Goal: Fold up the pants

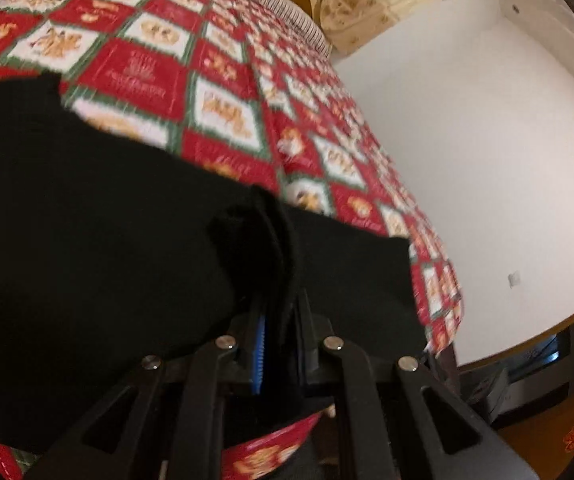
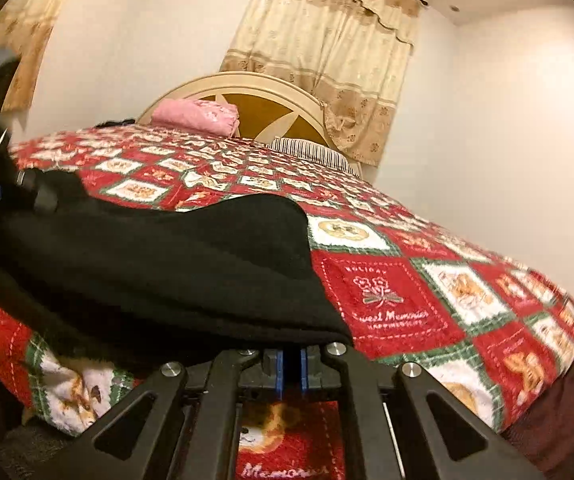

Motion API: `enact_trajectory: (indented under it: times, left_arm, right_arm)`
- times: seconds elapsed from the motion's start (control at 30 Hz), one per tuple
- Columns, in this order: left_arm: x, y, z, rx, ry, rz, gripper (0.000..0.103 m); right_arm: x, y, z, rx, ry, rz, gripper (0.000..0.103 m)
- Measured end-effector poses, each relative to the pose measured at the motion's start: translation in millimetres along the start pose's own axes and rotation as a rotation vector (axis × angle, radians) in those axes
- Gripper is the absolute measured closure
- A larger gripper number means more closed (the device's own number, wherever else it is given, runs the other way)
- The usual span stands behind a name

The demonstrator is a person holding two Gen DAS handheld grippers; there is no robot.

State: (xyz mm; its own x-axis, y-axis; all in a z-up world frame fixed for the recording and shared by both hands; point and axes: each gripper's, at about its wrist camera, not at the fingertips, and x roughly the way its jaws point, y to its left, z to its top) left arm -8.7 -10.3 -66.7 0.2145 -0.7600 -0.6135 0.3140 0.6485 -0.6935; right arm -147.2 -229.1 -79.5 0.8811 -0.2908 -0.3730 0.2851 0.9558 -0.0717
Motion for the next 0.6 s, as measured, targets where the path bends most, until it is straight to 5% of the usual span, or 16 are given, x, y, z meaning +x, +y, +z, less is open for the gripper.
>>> enact_trajectory:
  times: [0.23, 0.4, 0.6]
  left_arm:
    - [1, 3, -6, 0.096, -0.015, 0.016, 0.087]
    - [1, 4, -6, 0.131, -0.025, 0.002, 0.087]
    - [-3, 5, -12, 0.13, -0.058, 0.007, 0.086]
  right_arm:
    - [-39, -16, -2, -0.1, 0.081, 0.173, 0.096]
    - [-65, -51, 4, 0.081, 0.098, 0.243, 0.096]
    - [-12, -37, 58, 0.129, 0.013, 0.304, 0.096]
